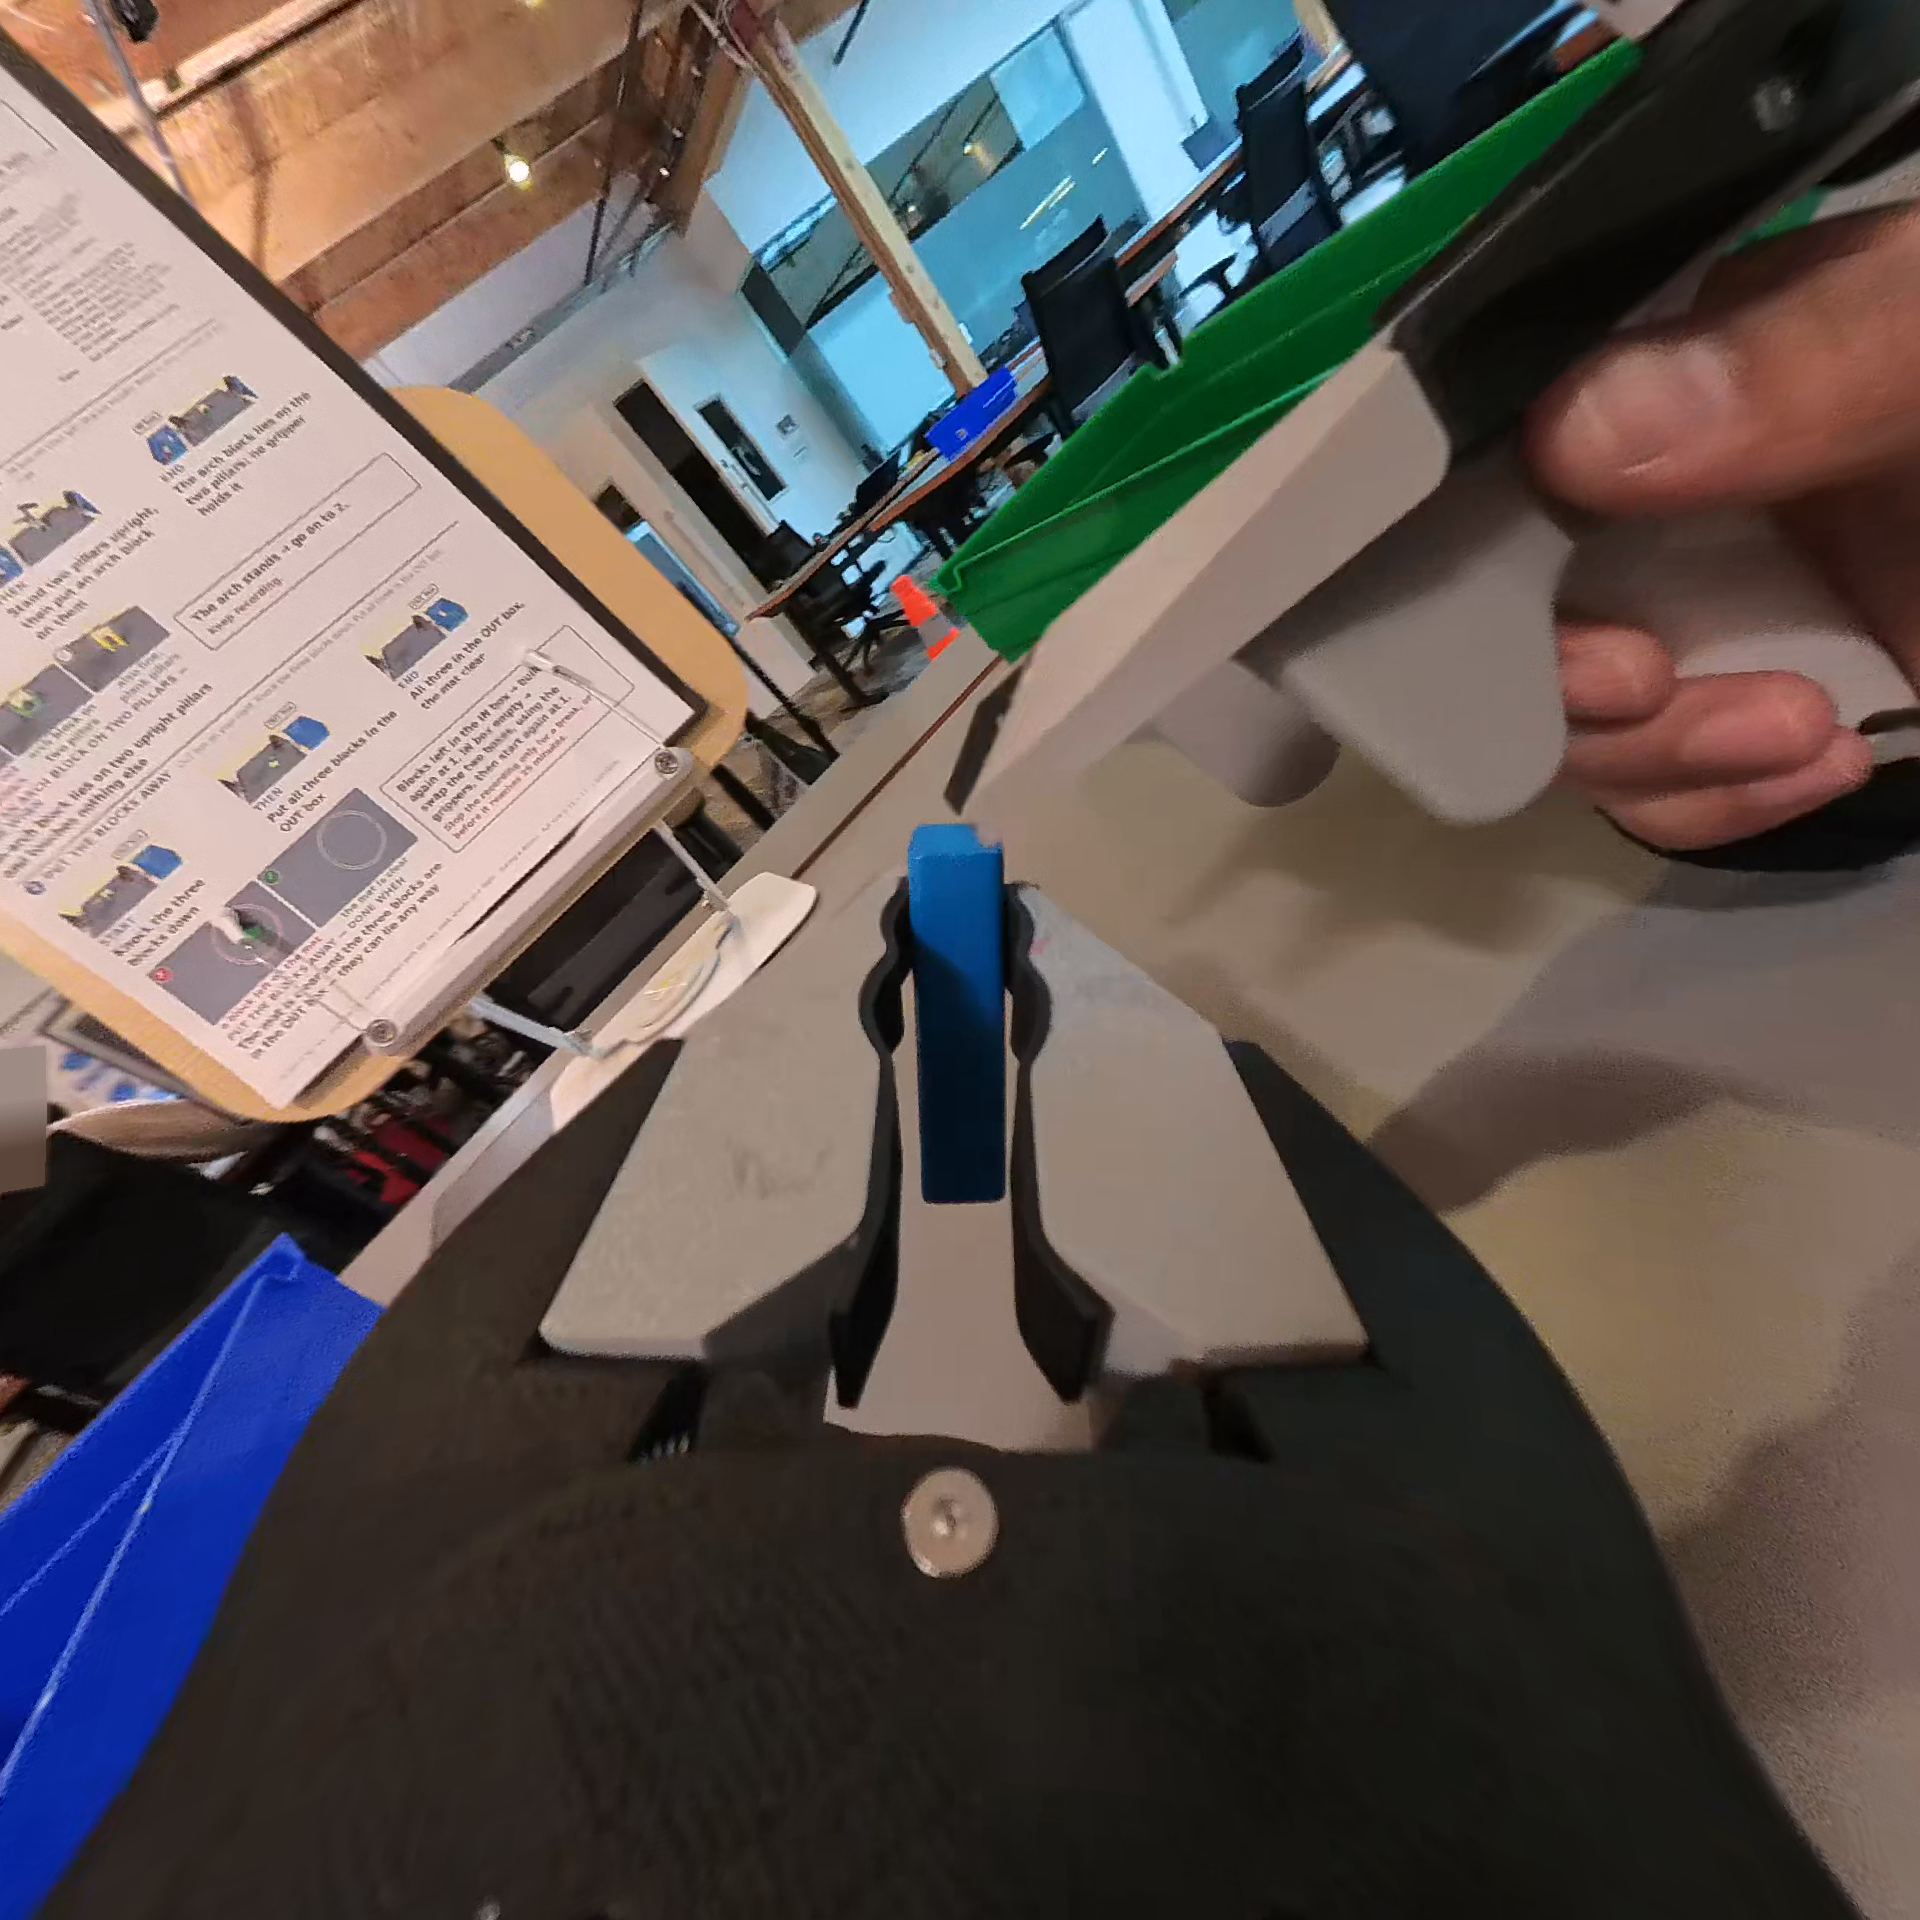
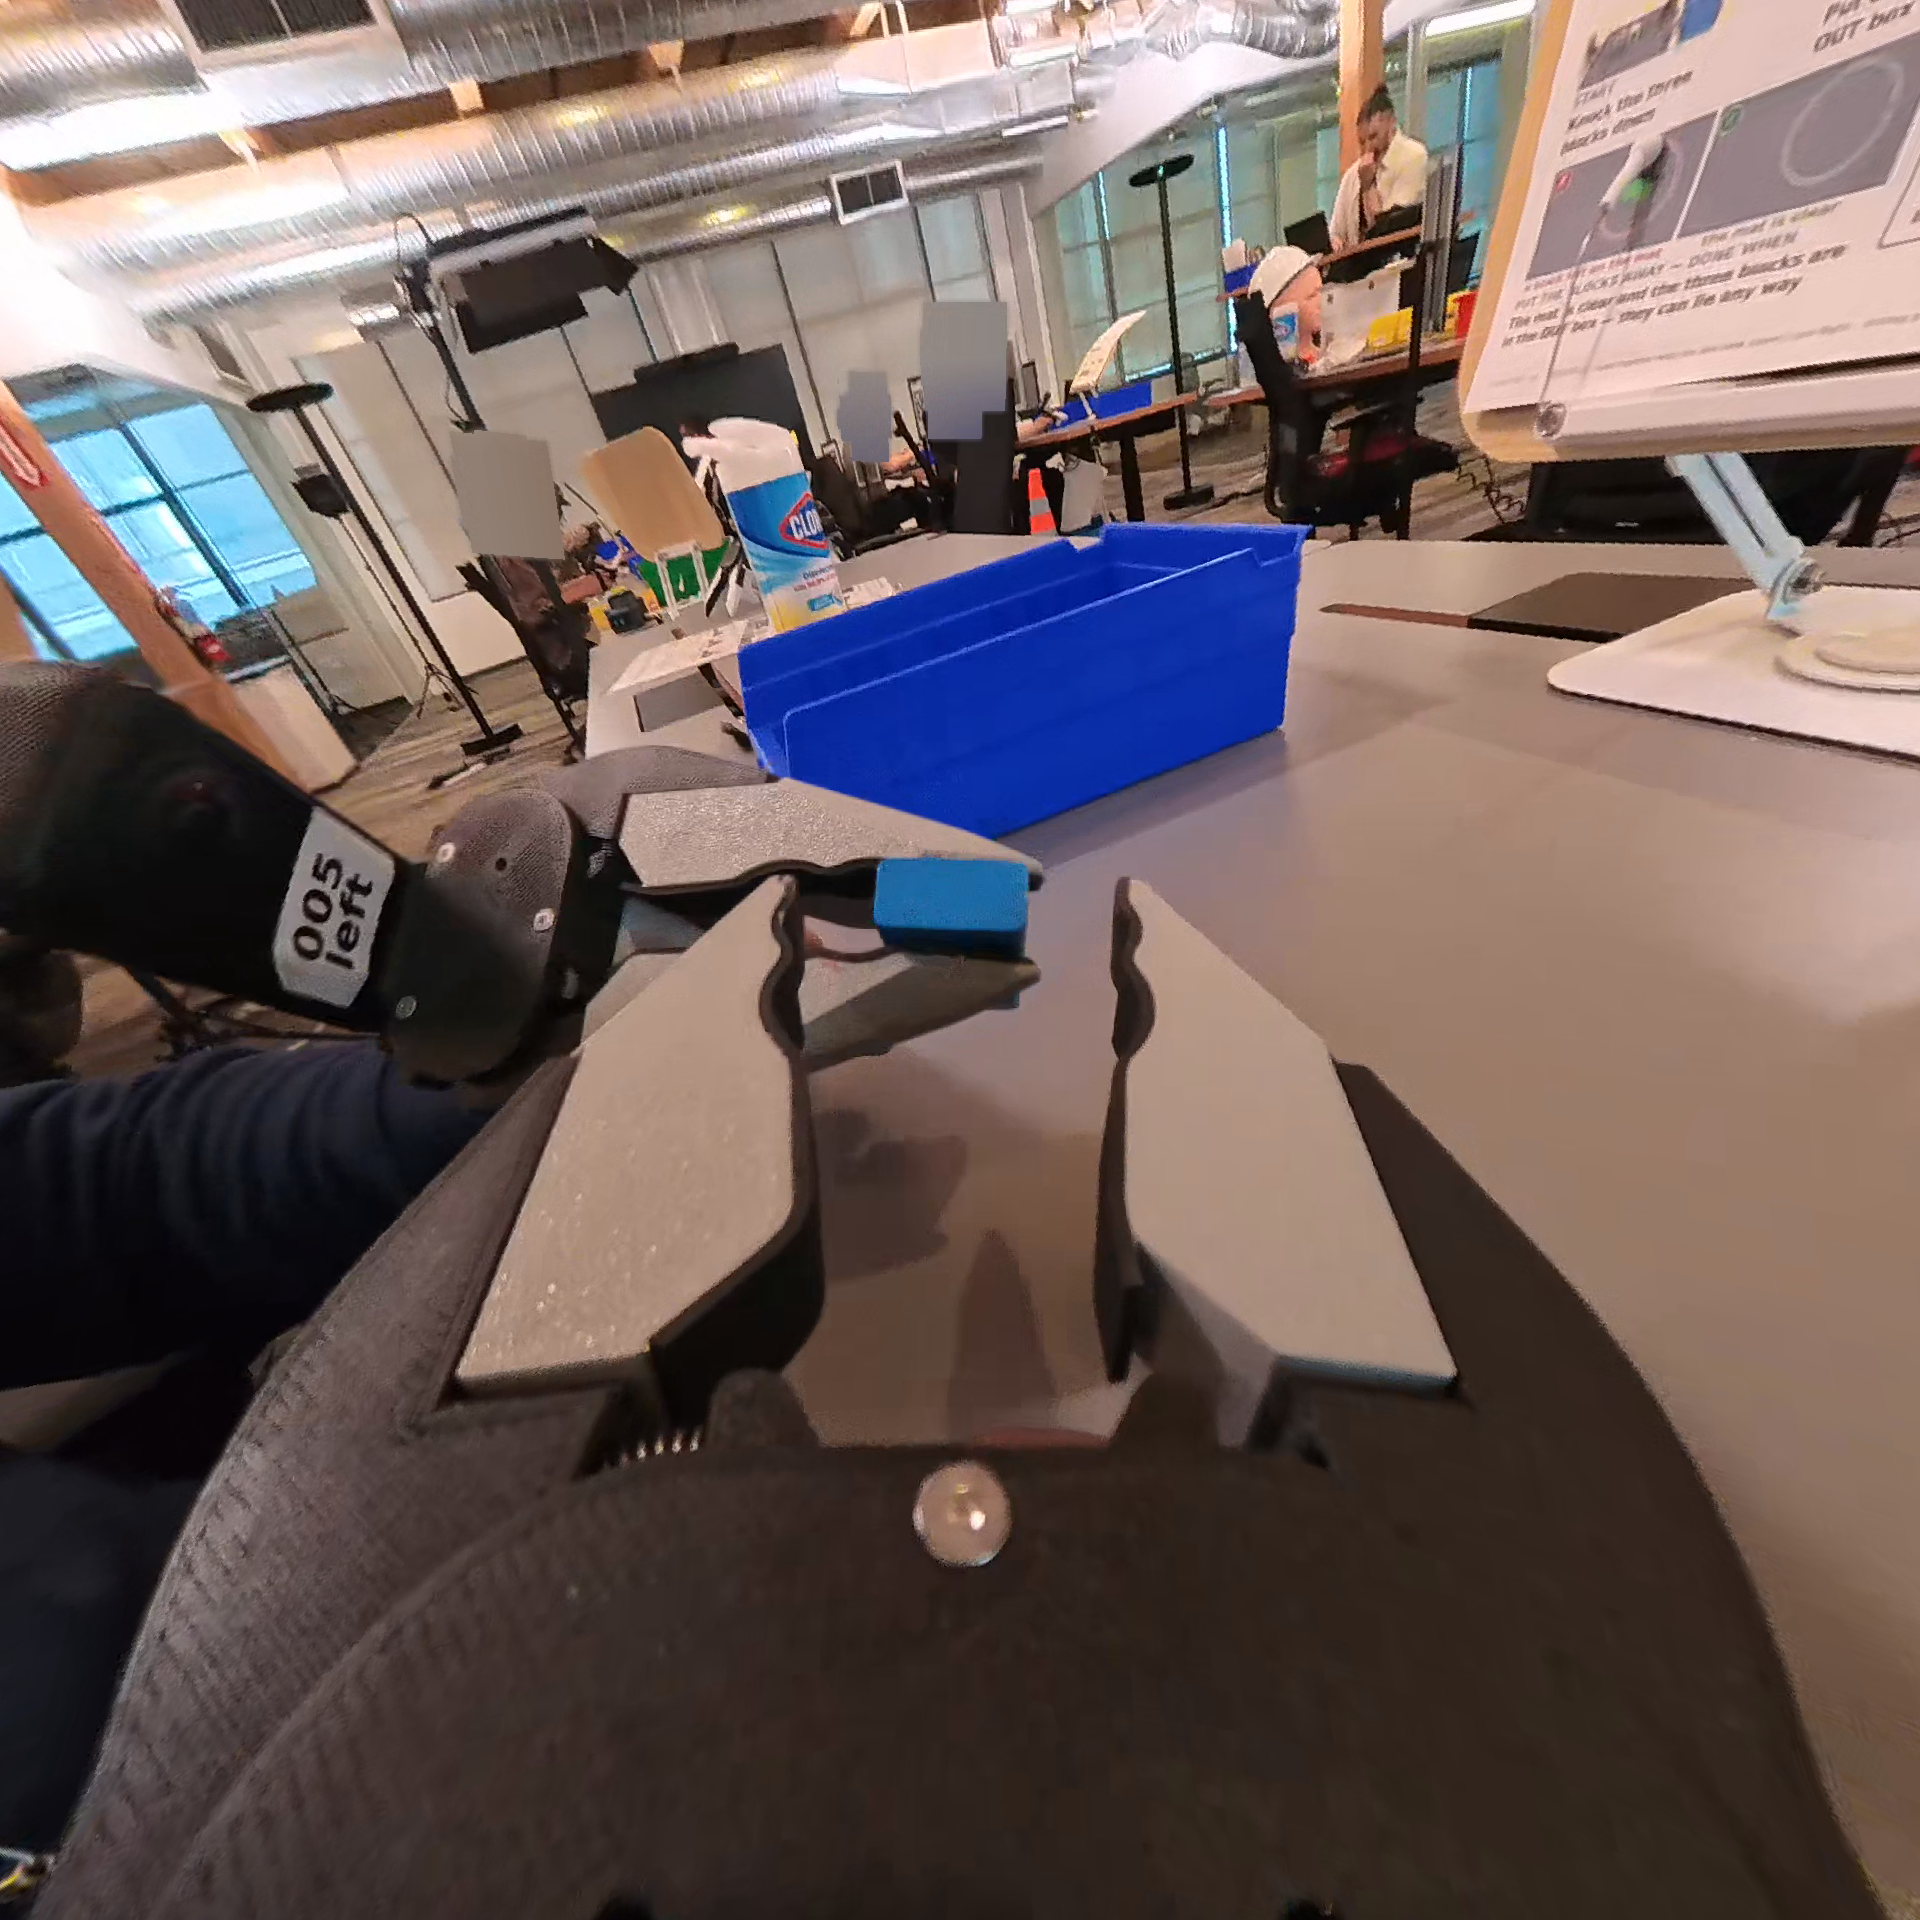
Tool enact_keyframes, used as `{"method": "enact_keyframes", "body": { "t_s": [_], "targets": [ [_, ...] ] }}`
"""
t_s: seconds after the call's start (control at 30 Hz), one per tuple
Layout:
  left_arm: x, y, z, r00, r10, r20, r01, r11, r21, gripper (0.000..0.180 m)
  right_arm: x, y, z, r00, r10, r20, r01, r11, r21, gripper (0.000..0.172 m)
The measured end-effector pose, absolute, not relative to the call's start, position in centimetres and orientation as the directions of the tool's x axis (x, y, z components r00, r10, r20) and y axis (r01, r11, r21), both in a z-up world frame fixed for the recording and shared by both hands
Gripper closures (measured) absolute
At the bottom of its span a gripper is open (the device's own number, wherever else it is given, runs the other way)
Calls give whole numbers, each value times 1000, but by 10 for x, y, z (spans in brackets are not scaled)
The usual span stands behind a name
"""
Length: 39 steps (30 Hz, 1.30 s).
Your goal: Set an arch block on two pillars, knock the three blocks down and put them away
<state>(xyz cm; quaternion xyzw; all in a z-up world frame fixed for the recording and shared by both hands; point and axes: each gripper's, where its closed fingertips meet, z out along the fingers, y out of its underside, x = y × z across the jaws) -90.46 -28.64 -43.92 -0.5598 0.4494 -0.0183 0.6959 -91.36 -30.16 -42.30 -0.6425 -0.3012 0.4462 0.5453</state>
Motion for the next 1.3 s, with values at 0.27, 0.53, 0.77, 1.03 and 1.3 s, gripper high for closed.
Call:
{"method": "enact_keyframes", "body": {
  "t_s": [0.27,0.53,0.77,1.03,1.3],
  "targets": [
    [-899,-294,-436,601,-479,-640,-483,421,-768,166,-918,-300,-435,448,868,-215,-32,-224,-974,123],
    [-898,-291,-445,590,-481,-648,-510,400,-761,167,-921,-303,-442,450,877,-168,35,-206,-978,142],
    [-897,-289,-452,591,-495,-637,-514,377,-770,165,-919,-299,-444,498,859,-117,73,-176,-982,142],
    [-898,-285,-459,587,-513,-626,-526,346,-777,164,-907,-292,-434,501,841,-205,-35,-216,-976,142],
    [-900,-286,-454,598,-518,-612,-509,346,-788,167,-909,-295,-431,462,853,-244,-75,-237,-969,142]
  ]
}}
